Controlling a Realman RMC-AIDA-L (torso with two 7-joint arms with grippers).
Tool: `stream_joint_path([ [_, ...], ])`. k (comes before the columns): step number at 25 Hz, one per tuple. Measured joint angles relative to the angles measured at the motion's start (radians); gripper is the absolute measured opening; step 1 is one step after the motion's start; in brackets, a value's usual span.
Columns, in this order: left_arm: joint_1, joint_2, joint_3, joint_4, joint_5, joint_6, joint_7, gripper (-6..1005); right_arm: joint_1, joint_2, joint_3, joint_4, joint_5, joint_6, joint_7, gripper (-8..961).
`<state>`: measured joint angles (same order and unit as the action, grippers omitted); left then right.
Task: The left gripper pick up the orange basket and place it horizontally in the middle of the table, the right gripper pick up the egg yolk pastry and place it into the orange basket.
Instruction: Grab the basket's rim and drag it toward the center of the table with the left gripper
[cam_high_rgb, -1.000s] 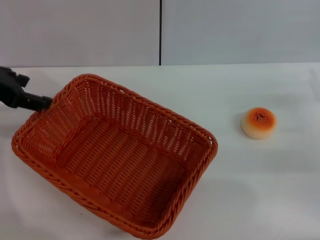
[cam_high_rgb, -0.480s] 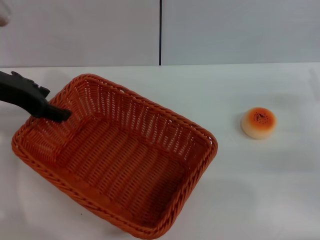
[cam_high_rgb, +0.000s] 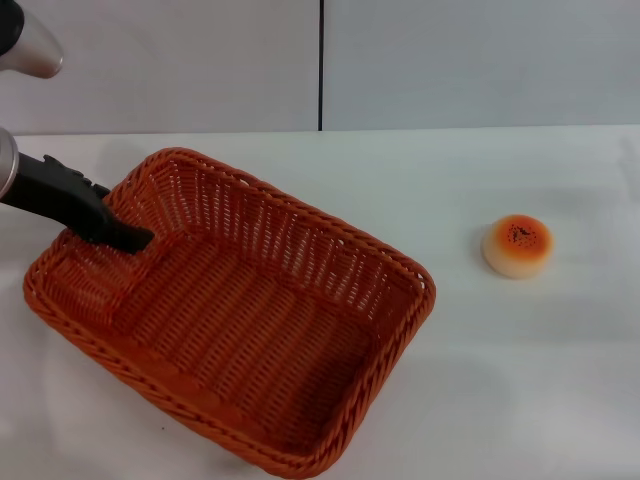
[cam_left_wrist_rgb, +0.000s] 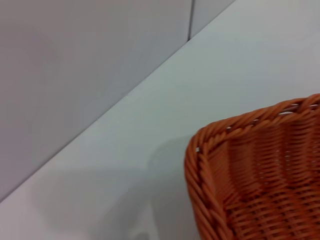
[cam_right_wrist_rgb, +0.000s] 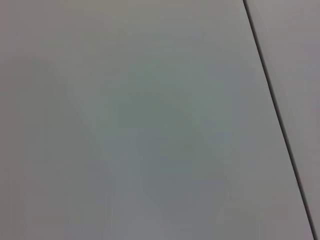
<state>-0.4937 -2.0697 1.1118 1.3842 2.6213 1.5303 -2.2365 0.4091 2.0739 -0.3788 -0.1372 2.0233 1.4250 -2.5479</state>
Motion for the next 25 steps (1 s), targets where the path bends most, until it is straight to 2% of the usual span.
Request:
stream_joint_path([
  [12,-0.009,0.0,0.053,-0.031,0.09,-0.037,-0.008,724,-0.001,0.001,0.0,0.002,0.0,-0.015,0.0,591],
  [25,-0.068,-0.003,0.067,-0.026,0.16,0.084,-0.036,716,0.019,0.002,0.002,-0.001,0.017,-0.041,0.0,591],
])
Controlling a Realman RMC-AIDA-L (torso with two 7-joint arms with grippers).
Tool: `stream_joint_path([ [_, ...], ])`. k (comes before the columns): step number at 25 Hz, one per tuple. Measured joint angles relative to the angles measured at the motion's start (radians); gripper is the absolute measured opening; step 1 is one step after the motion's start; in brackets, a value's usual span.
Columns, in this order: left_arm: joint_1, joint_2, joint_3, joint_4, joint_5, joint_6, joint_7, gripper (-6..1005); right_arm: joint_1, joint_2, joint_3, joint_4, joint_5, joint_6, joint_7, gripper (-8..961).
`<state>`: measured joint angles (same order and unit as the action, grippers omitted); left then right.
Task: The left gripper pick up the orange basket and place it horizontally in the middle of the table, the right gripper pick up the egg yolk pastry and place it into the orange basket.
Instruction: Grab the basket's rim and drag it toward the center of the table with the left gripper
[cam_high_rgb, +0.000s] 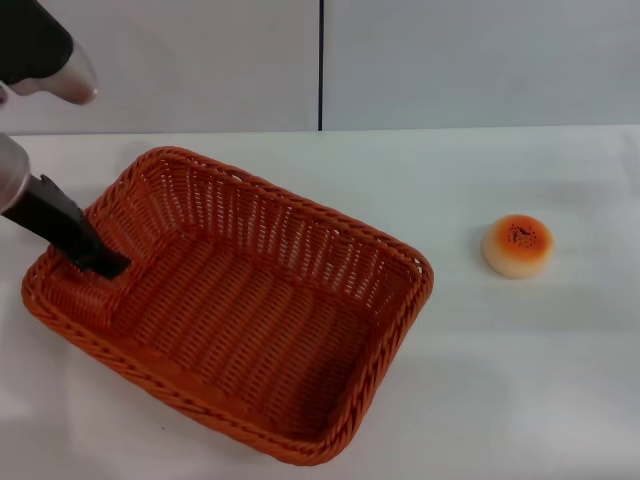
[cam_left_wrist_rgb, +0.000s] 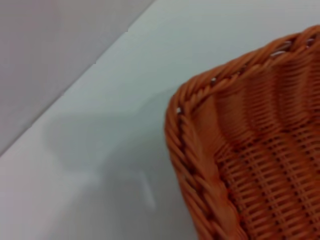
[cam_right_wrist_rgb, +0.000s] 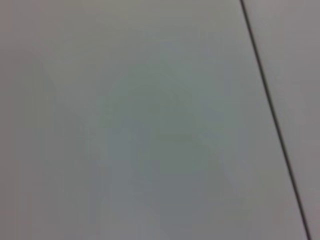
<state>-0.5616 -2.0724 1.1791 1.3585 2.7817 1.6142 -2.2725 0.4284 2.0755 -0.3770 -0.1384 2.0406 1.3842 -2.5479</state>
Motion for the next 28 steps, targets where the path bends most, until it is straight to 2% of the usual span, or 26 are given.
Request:
stream_joint_path([
  [1,-0.003,-0.001,0.029,0.011,0.004,0.018,-0.011,715,0.0,0.0,0.002,0.0,0.015,0.001,0.0,591],
  [4,-0.002,0.0,0.093,0.018,0.026,0.02,-0.027,547,-0.003,0.0,0.006,0.001,0.031,0.002,0.0,591],
  [5,-0.004,-0.001,0.154,0.009,0.066,0.001,-0.069,491,-0.004,0.001,0.009,0.003,0.034,0.001,0.0,590],
  [10,-0.01,-0.004,0.202,0.019,0.1,-0.017,-0.127,429,0.001,0.0,0.009,0.005,0.034,-0.004,0.0,590],
  [17,-0.005,-0.003,0.196,0.111,0.097,-0.016,-0.143,343,0.001,0.0,0.009,0.005,0.035,-0.002,0.0,590],
  [20,-0.015,-0.002,0.187,0.135,0.097,0.021,-0.162,337,-0.003,0.0,0.009,0.003,0.035,0.002,0.0,590],
  [25,-0.06,-0.003,0.123,0.118,0.099,0.092,-0.24,295,-0.007,0.0,0.01,0.0,0.035,0.005,0.0,590],
  [28,-0.082,-0.002,0.047,0.093,0.094,0.121,-0.368,254,-0.007,0.0,0.01,-0.001,0.035,0.005,0.0,590],
])
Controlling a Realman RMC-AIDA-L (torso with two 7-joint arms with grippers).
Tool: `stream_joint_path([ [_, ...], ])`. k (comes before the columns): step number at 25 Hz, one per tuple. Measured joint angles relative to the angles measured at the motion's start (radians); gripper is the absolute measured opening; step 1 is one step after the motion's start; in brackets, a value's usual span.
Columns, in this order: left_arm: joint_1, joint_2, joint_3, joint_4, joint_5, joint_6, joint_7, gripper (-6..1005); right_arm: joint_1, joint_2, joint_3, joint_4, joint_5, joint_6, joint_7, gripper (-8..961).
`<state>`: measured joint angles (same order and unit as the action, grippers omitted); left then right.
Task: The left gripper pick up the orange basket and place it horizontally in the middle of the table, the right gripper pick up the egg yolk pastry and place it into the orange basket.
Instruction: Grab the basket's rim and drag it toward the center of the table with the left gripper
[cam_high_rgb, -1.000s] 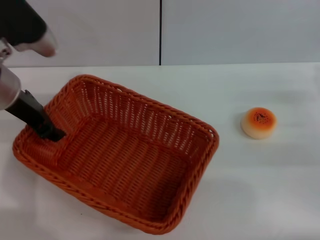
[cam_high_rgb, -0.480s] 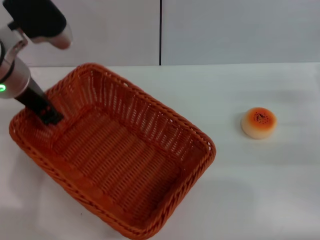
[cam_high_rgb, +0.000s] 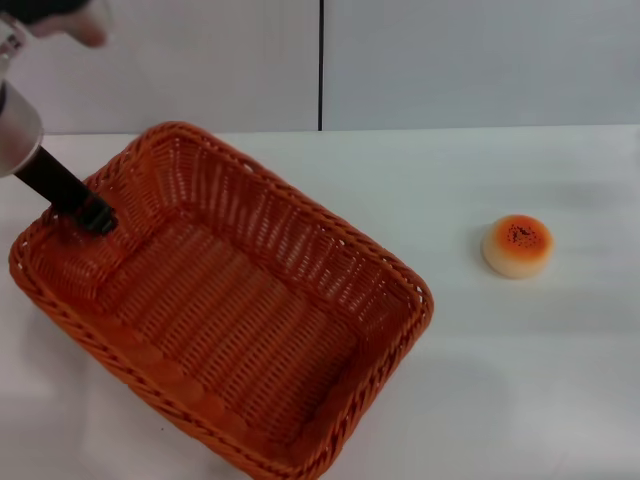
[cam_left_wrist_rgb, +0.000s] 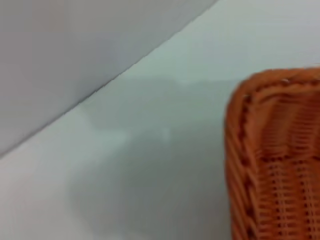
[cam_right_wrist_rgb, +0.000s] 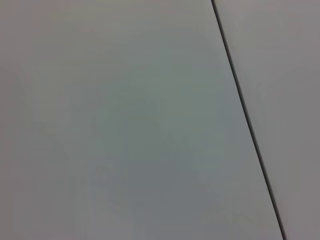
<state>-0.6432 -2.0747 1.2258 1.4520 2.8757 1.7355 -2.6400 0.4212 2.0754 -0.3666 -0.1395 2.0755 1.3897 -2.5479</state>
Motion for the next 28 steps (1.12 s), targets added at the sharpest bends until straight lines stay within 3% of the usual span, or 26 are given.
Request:
stream_joint_path([
  [5,-0.025,0.002,-0.09,-0.069,-0.012,0.038,-0.102,187,0.0,-0.002,0.0,-0.017,0.0,-0.001,0.0,590],
  [8,-0.026,0.002,-0.095,-0.081,-0.017,0.04,-0.123,152,0.002,-0.003,0.0,-0.032,0.0,-0.001,0.0,590],
  [10,-0.032,0.002,-0.118,-0.102,-0.024,0.033,-0.168,152,0.008,-0.004,0.0,-0.057,0.0,-0.005,0.0,590],
  [14,-0.069,0.007,-0.248,-0.158,-0.056,0.019,-0.221,153,0.013,-0.006,-0.003,-0.102,0.0,-0.014,0.02,590],
  [19,-0.079,0.007,-0.303,-0.159,-0.058,0.015,-0.233,153,0.017,-0.011,-0.002,-0.128,-0.001,-0.034,0.059,590],
  [20,-0.097,0.007,-0.396,-0.179,-0.056,0.012,-0.238,152,0.022,-0.022,0.0,-0.131,-0.002,-0.045,0.066,590],
  [22,-0.104,0.008,-0.432,-0.196,-0.053,0.01,-0.238,151,0.024,-0.027,0.0,-0.129,-0.003,-0.046,0.066,590],
  [23,-0.114,0.012,-0.49,-0.243,-0.051,0.007,-0.238,151,0.027,-0.039,0.0,-0.124,-0.004,-0.05,0.066,590],
  [28,-0.116,0.014,-0.509,-0.278,-0.048,0.007,-0.238,149,0.031,-0.058,0.0,-0.111,-0.005,-0.052,0.067,590],
])
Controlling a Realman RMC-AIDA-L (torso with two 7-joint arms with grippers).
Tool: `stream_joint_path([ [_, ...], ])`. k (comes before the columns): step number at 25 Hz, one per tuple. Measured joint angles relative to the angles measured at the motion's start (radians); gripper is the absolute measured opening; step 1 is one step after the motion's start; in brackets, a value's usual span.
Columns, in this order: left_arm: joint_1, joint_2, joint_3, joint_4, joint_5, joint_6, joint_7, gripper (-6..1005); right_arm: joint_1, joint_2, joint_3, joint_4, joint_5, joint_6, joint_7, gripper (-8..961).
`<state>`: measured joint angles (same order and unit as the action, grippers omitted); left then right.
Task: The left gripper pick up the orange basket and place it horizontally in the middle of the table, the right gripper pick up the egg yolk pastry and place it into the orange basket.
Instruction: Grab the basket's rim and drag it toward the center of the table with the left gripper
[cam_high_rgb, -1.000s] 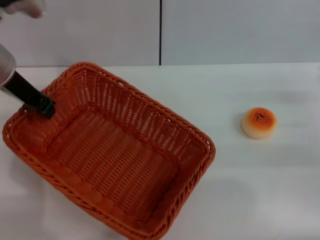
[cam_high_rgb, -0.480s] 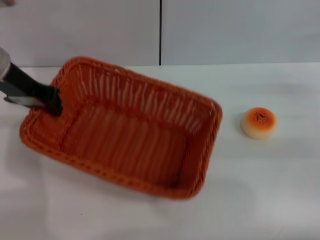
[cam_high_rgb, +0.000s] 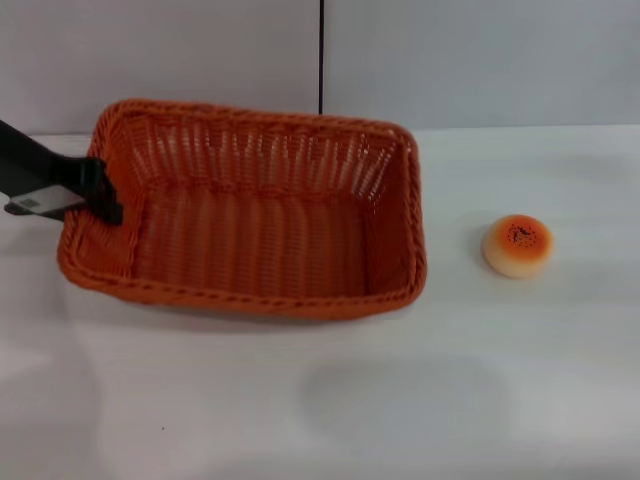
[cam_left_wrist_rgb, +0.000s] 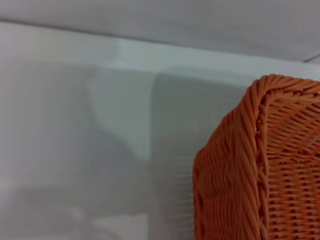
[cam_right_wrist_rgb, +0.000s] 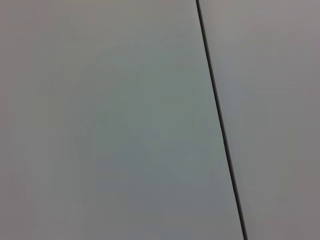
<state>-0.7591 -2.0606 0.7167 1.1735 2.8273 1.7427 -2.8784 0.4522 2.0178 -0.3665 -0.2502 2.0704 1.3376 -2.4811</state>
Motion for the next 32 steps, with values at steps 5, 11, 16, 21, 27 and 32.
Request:
stream_joint_path([
  [5,0.017,0.0,0.106,-0.005,0.008,0.006,0.006,147,0.002,-0.004,-0.001,0.005,0.0,0.0,0.0,590],
  [11,0.018,-0.003,0.166,-0.007,-0.003,0.026,0.022,142,-0.002,0.006,-0.009,-0.002,0.001,0.002,0.001,589],
  [16,0.028,-0.002,0.169,-0.002,-0.036,0.034,0.022,137,-0.01,0.015,-0.009,-0.002,0.003,0.007,0.001,589],
  [21,0.047,0.0,0.161,0.032,-0.092,0.027,0.023,132,-0.015,0.019,-0.009,-0.002,0.004,0.01,0.001,589],
  [27,0.053,0.001,0.167,0.03,-0.103,0.026,0.013,132,-0.018,0.021,-0.009,-0.003,0.004,0.011,0.008,589],
  [32,0.054,0.001,0.168,-0.005,-0.103,0.019,0.012,131,-0.016,0.021,-0.009,-0.003,0.005,0.011,0.008,589],
])
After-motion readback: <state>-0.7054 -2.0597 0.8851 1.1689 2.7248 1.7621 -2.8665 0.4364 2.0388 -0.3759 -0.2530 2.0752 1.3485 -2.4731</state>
